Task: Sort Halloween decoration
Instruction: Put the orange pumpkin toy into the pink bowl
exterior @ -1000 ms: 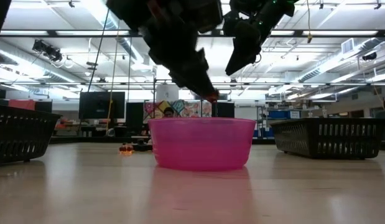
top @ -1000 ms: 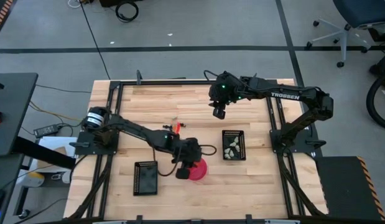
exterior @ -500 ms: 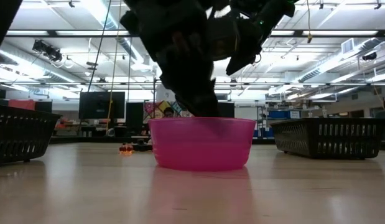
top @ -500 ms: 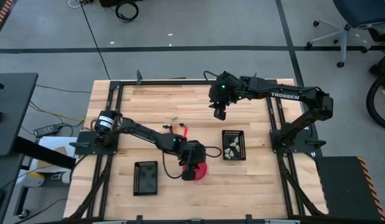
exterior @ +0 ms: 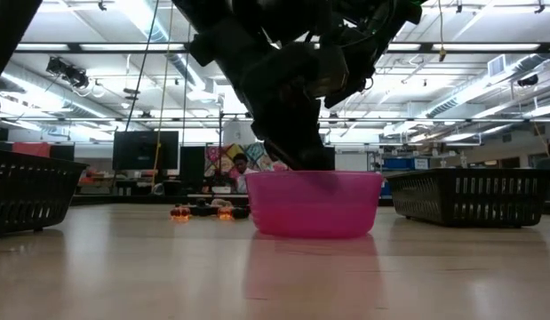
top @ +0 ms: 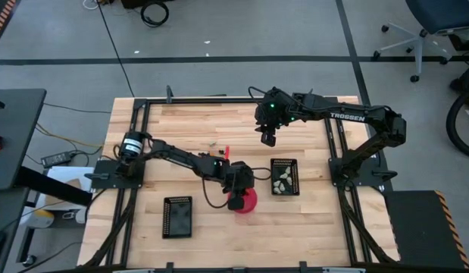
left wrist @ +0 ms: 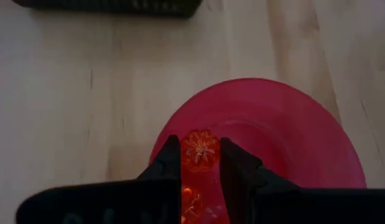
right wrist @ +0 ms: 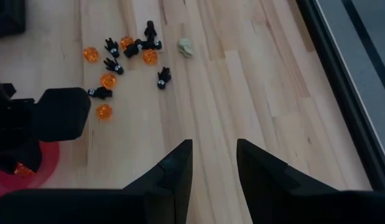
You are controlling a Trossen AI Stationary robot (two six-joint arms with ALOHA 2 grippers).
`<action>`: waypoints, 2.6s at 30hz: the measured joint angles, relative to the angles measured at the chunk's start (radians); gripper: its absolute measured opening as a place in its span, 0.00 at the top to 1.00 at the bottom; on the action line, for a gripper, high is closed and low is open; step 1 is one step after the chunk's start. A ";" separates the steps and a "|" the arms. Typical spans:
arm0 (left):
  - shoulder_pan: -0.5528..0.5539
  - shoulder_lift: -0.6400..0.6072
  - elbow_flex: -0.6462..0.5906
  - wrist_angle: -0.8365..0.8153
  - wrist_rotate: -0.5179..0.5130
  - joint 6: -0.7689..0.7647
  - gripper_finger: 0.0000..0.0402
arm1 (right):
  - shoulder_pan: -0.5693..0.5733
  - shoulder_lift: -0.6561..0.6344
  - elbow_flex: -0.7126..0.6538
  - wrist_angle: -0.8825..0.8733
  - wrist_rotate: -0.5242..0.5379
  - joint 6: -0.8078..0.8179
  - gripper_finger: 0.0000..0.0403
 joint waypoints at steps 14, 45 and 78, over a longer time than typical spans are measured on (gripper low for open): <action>-0.010 -0.056 0.000 -0.068 0.051 -0.007 0.69 | -0.001 0.000 0.000 0.019 0.000 -0.016 0.68; 0.134 -0.316 -0.292 -0.482 -0.018 0.129 0.64 | 0.048 0.000 0.000 0.003 0.063 0.108 0.68; 0.098 -0.258 -0.381 -0.301 -0.061 -0.012 0.86 | 0.047 0.000 0.000 0.049 0.055 0.115 0.68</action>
